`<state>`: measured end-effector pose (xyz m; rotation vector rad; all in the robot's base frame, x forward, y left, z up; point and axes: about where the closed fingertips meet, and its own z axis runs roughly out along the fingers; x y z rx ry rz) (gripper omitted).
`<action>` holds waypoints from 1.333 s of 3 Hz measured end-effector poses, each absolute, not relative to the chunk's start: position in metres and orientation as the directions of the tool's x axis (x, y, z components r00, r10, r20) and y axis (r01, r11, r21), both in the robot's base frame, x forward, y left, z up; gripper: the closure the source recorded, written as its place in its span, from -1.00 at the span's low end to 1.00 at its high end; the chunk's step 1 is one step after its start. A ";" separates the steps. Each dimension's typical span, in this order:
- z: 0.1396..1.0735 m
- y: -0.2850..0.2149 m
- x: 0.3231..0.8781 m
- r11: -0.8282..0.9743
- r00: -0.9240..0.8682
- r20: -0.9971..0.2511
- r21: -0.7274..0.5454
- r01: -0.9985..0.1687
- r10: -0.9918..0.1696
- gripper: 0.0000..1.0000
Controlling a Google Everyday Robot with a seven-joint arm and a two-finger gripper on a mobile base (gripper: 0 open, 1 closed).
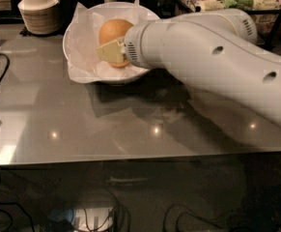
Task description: Pick orange from white bowl
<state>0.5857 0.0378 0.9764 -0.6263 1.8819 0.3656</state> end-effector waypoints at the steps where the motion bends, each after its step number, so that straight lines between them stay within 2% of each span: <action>1: 1.002 0.025 0.560 0.819 -0.235 -0.946 -0.050 -0.572 -0.222 1.00; 3: 1.054 0.042 0.481 0.775 -0.114 -0.945 -0.177 -0.607 -0.306 1.00; 4: 1.025 0.022 0.443 0.698 -0.054 -0.943 -0.203 -0.687 -0.328 1.00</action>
Offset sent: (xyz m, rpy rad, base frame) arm -0.1672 -0.0704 0.0681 -0.0375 -0.2232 0.1100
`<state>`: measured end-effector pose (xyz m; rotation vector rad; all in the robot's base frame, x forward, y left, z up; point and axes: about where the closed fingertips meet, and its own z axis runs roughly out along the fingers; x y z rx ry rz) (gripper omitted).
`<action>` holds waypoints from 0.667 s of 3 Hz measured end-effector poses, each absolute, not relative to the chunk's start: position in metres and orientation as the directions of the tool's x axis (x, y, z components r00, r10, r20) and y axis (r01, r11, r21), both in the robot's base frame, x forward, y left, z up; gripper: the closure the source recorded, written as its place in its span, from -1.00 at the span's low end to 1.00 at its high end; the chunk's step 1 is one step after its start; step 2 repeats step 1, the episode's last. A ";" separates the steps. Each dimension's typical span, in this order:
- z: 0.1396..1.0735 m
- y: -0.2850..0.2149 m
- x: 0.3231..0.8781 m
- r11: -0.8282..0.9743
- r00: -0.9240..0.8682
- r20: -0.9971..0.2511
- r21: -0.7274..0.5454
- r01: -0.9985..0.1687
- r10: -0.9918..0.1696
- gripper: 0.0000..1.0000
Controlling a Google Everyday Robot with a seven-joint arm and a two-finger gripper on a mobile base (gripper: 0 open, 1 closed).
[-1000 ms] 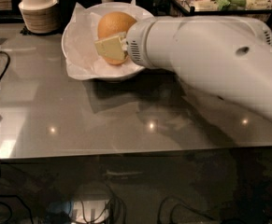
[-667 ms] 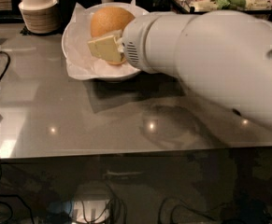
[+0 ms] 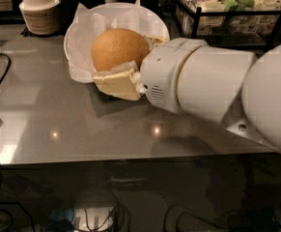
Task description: Pick orange from white bowl
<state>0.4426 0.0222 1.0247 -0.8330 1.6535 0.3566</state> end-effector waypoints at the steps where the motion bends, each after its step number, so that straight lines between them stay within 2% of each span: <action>1: 1.025 0.022 0.443 0.698 -0.054 -0.943 -0.203 -0.687 -0.328 1.00; 2: 1.025 0.022 0.443 0.698 -0.054 -0.943 -0.203 -0.687 -0.328 1.00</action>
Offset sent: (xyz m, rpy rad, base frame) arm 0.0000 0.0000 0.0000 0.0000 0.0000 0.0000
